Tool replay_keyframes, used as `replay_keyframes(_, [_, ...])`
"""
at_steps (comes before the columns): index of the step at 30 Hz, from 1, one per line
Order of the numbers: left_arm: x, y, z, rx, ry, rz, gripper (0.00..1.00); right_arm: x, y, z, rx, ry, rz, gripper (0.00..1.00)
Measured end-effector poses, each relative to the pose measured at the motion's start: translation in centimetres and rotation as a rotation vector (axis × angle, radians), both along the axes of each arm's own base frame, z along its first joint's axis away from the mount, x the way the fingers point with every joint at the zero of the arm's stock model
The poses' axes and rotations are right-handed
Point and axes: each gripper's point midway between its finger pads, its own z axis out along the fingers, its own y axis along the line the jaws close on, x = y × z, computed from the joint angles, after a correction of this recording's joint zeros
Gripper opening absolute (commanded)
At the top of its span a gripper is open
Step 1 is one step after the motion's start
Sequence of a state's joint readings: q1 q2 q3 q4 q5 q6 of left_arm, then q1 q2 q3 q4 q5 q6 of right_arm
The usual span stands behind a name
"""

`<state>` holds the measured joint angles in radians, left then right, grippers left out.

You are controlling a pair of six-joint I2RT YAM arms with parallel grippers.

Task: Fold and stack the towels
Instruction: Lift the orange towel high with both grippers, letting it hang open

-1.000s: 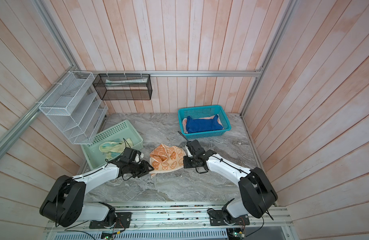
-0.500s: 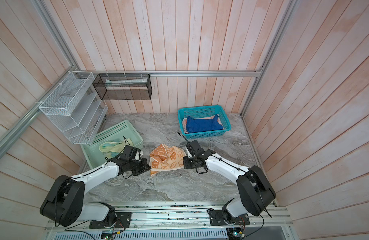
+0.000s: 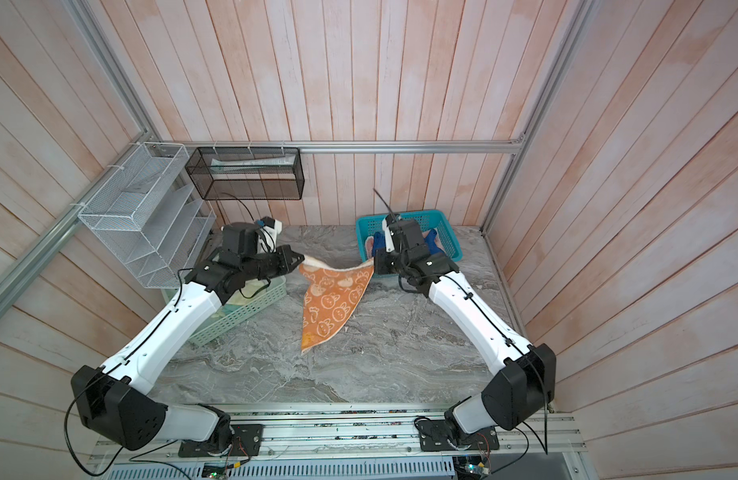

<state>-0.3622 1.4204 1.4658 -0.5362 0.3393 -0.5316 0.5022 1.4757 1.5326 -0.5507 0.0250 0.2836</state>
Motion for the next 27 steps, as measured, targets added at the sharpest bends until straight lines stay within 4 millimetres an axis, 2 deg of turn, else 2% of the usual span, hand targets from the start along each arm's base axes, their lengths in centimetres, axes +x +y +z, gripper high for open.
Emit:
replay_keyframes(3, [0.0,0.1,6.7,-0.030,-0.158,-0.006,0.00,0.4,-0.5,6.2,0.010,-0.137,-0.010,0.00])
replay_keyframes(7, [-1.6,0.4,12.4,-0.048,-0.297,-0.022,0.00,-0.6,-1.5,11.0,0.006,-0.230,-0.016,0.00])
replay_keyframes(11, [-4.5,-0.1,14.8,-0.056,-0.363,-0.069,0.00,-2.9,-2.5,13.6,0.013,-0.280,-0.010,0.00])
replay_keyframes(22, [-13.6,-2.6,20.2,-0.137,-0.482,-0.231,0.00,-12.4,-6.6,23.0,0.081,-0.436,-0.028,0.00])
replay_keyframes(25, [-14.6,-2.9,20.8,-0.151,-0.495,-0.253,0.00,-13.7,-7.2,23.9,0.086,-0.441,-0.020,0.00])
replay_keyframes(27, [-14.5,-3.0,20.6,-0.146,-0.485,-0.249,0.00,-13.6,-7.2,23.3,0.070,-0.420,-0.020,0.00])
